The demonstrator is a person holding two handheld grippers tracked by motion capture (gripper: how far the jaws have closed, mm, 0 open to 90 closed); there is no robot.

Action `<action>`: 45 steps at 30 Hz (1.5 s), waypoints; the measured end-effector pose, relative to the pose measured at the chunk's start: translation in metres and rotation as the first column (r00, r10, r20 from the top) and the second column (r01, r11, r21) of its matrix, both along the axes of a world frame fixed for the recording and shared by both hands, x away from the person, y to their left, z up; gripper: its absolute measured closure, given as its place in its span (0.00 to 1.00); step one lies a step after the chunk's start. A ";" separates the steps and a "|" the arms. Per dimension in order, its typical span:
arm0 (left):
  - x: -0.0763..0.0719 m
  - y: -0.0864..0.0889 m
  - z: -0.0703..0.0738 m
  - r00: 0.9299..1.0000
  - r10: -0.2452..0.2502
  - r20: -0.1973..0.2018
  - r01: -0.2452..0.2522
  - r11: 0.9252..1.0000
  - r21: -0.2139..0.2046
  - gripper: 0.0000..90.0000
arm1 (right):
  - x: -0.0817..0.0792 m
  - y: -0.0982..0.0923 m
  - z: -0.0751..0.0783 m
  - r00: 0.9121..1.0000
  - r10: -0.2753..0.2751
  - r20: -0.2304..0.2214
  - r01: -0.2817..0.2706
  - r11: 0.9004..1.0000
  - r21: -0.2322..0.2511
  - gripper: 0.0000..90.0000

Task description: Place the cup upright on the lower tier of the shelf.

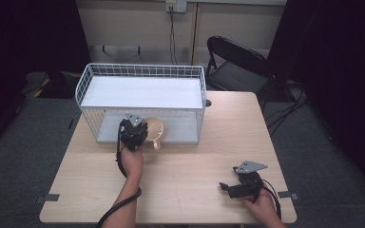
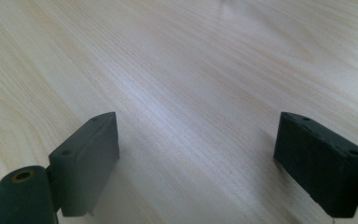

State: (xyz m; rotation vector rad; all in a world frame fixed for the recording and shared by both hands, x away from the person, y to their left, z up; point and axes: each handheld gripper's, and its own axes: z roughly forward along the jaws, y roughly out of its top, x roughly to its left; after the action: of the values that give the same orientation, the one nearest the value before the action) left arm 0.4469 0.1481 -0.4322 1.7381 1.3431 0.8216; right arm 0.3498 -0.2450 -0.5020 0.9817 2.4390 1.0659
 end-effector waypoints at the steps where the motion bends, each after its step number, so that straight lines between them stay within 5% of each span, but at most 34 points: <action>1: 0.000 0.000 0.000 1.000 0.003 0.000 -0.003 1.000 0.000 0.92 | 0.000 0.000 0.000 1.000 0.000 0.000 0.000 1.000 0.000 0.15; 18: 0.009 -0.004 -0.007 0.999 0.034 -0.014 -0.033 0.999 0.035 0.92 | 0.000 0.000 0.000 1.000 0.000 0.000 0.000 1.000 0.000 0.15; 45: 0.018 -0.004 -0.012 0.997 0.078 -0.019 -0.078 0.997 0.016 0.92 | 0.000 0.000 0.000 1.000 0.000 0.000 0.000 1.000 0.000 0.15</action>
State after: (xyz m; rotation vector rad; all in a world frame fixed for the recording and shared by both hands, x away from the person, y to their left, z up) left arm 0.4648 0.1442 -0.4437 1.7188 1.4291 0.8622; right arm 0.3498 -0.2450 -0.5020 0.9817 2.4389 1.0656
